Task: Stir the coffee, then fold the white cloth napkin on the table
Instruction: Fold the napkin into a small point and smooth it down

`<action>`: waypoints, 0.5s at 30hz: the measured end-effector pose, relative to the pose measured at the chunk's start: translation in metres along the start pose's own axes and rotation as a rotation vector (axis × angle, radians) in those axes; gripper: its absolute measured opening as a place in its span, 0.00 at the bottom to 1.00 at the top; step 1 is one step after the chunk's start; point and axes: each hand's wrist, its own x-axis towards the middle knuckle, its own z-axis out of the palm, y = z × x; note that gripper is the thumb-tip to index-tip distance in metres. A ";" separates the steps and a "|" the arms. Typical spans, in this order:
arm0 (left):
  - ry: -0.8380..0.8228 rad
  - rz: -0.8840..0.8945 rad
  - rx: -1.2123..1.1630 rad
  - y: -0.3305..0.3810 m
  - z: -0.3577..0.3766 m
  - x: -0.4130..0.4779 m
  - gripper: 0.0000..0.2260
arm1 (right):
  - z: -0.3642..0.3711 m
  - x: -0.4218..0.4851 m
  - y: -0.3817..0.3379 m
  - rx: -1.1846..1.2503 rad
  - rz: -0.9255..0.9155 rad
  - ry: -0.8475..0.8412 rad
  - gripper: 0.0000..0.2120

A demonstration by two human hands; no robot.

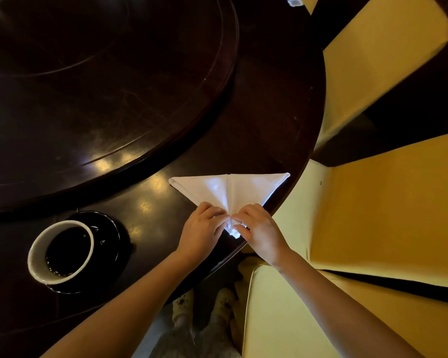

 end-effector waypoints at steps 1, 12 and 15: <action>0.001 0.003 0.000 0.001 0.002 -0.001 0.07 | 0.000 -0.002 0.000 0.025 0.017 0.008 0.08; -0.002 0.115 0.014 -0.005 0.009 -0.015 0.11 | 0.006 -0.017 -0.003 0.051 0.094 0.137 0.06; 0.004 0.172 0.025 0.000 0.007 -0.008 0.10 | 0.007 -0.015 -0.005 -0.030 0.165 0.177 0.04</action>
